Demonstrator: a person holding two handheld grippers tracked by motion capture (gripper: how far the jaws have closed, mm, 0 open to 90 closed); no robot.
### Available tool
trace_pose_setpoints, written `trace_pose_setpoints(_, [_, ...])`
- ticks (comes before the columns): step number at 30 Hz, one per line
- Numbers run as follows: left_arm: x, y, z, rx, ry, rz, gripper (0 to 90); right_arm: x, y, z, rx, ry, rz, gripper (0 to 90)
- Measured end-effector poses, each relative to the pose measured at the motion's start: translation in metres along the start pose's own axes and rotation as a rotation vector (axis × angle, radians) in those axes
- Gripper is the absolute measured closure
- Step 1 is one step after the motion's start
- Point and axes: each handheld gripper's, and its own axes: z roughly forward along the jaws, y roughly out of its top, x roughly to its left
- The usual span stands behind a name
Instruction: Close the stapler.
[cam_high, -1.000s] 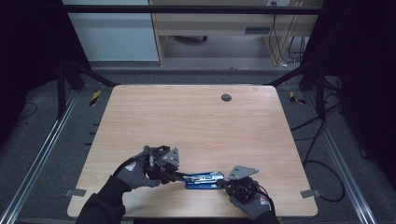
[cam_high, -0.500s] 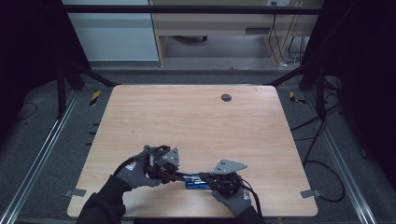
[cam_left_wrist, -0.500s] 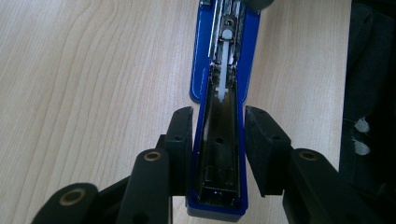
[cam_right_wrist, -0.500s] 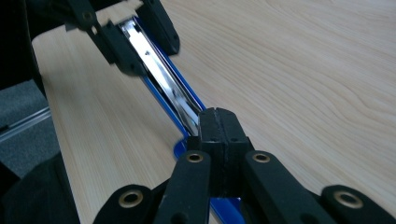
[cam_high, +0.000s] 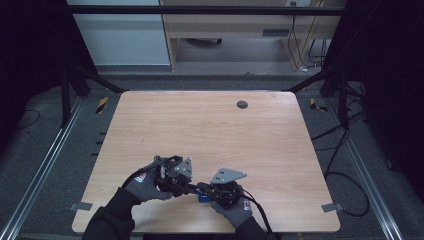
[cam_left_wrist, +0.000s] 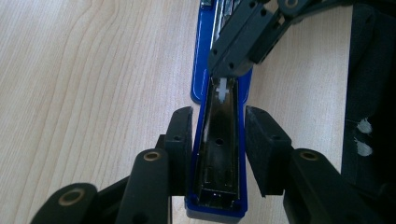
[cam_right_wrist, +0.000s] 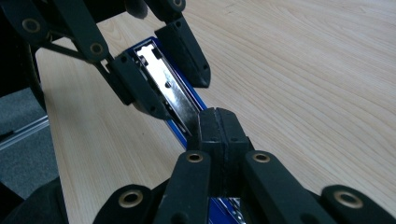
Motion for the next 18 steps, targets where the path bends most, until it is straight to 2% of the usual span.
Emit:
trace_pose_setpoints(11, [-0.0004, -0.0011, 0.0003, -0.009, 0.007, -0.003, 62.8, 0.0035, 0.0006, 0.0105, 0.006, -0.002, -0.005, 90.0])
trace_pose_setpoints(18, [-0.002, -0.0038, -0.0054, -0.051, 0.028, -0.02, 61.8, 0.0036, 0.0004, 0.0109, 0.003, -0.006, -0.005, 90.0])
